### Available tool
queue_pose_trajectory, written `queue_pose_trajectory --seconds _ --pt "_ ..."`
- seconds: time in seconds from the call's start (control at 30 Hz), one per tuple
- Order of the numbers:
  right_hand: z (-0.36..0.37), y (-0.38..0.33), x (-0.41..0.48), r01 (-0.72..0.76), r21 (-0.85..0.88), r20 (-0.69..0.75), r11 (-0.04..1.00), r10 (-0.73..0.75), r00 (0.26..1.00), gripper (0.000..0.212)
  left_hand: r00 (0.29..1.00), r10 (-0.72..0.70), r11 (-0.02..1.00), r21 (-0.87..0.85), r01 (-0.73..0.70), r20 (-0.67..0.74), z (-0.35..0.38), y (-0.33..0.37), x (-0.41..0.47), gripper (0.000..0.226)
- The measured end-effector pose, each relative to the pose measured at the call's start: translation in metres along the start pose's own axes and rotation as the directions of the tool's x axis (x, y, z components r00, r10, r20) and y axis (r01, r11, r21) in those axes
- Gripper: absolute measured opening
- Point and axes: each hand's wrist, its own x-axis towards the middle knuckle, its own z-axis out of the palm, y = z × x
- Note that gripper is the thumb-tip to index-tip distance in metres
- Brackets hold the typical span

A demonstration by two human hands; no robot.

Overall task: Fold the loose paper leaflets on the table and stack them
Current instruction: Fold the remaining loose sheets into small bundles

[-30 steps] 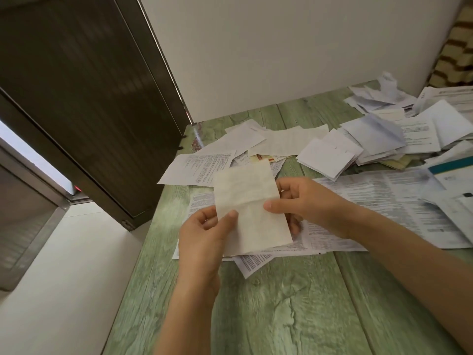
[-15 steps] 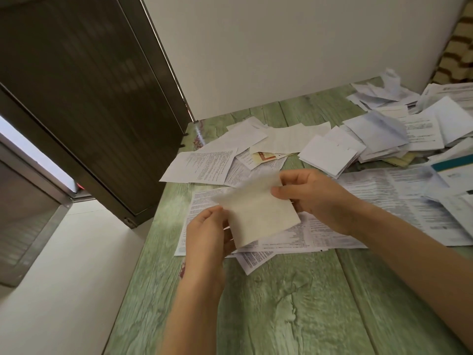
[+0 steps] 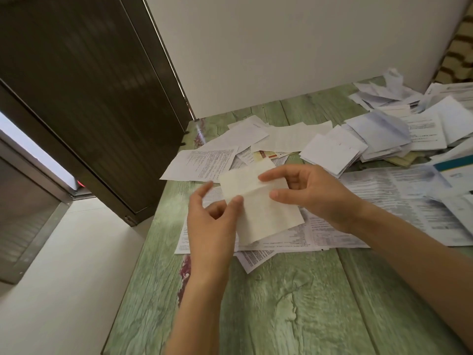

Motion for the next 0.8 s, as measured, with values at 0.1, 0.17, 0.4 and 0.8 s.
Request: queue_pose_trajectory --seconds 0.1,0.17,0.4,0.8 --pt "-0.0025 -0.0016 0.0005 0.025 0.017 -0.038 1.000 -0.024 0.999 0.027 0.973 0.225 0.959 0.165 -0.231 0.055 0.0005 -0.0024 -0.0010 0.054" --pt "-0.0034 -0.0022 0.0007 0.033 -0.029 -0.061 0.999 -0.034 0.998 0.023 0.951 0.303 0.898 0.317 -0.305 0.055 0.0029 -0.0044 -0.0001 0.035" --pt "-0.0049 -0.0006 0.0039 0.036 -0.094 -0.148 0.995 -0.049 0.988 0.005 0.963 0.270 0.942 0.212 -0.262 -0.012 0.0027 -0.0010 -0.0006 0.008" --pt "-0.0024 -0.0011 0.0015 0.003 -0.156 -0.038 0.988 -0.009 0.999 0.014 0.995 0.039 0.999 -0.022 -0.041 -0.093 0.0033 0.0005 0.0012 0.014"
